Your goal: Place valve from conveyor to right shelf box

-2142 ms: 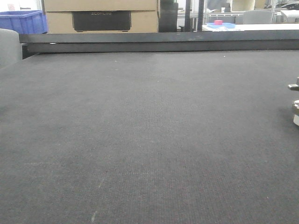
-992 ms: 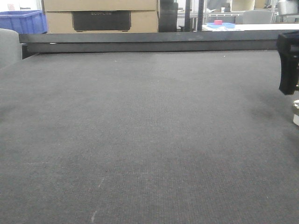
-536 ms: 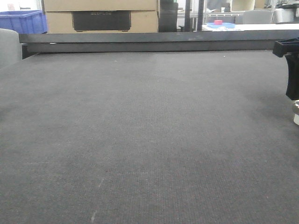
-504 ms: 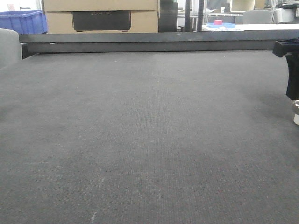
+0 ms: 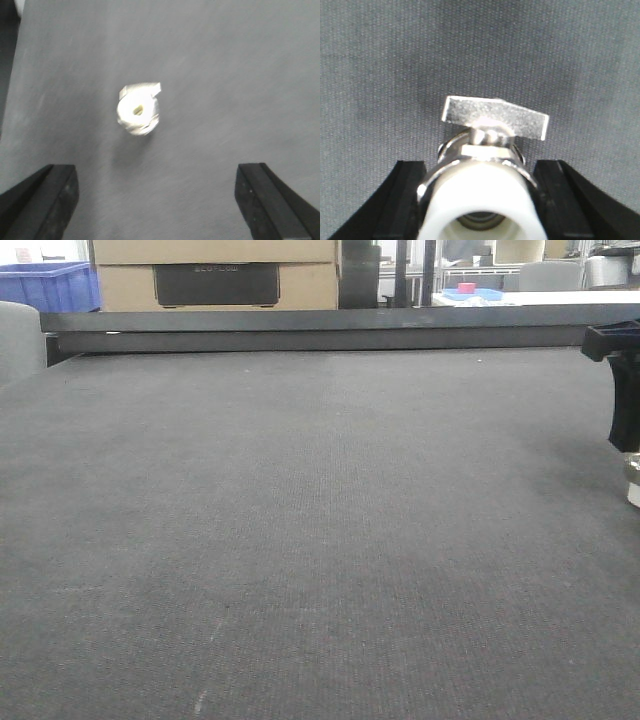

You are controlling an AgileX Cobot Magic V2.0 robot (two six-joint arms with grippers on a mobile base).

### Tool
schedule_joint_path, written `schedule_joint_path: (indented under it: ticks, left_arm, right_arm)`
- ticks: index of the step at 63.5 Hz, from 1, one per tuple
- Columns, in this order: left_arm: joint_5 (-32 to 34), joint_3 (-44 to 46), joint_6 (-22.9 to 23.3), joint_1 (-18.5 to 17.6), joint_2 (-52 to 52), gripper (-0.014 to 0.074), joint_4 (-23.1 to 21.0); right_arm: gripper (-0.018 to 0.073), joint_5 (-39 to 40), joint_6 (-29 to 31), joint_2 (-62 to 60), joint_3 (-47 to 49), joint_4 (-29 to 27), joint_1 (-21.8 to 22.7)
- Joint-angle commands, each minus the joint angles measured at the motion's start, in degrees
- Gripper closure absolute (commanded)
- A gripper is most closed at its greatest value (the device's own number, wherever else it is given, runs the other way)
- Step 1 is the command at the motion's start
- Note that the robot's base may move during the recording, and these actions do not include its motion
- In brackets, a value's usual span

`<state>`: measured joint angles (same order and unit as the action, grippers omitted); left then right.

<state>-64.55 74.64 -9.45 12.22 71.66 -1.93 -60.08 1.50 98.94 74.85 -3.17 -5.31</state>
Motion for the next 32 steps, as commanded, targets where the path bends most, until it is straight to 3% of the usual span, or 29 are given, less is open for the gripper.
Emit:
schedule_joint_path:
  ticks: [1,9,32]
  left_arm:
    - [-1.59,2.66,-2.43,1.71,4.62,0.0069,0.13]
    - [-1.7,5.52,-5.61,2.07,11.37,0.0069,1.01]
    - [1.38,10.79,-5.63,1.84,26.4,0.0069,0.73]
  right_arm:
    - [0.0711,1.81,0.01,-0.11,0.49,0.89,0.11]
    - [0.0711,2.43,0.01,-0.11,0.49,0.89,0.11]
    - [0.0711,3.05,0.01,-0.11,0.49,0.89,0.11]
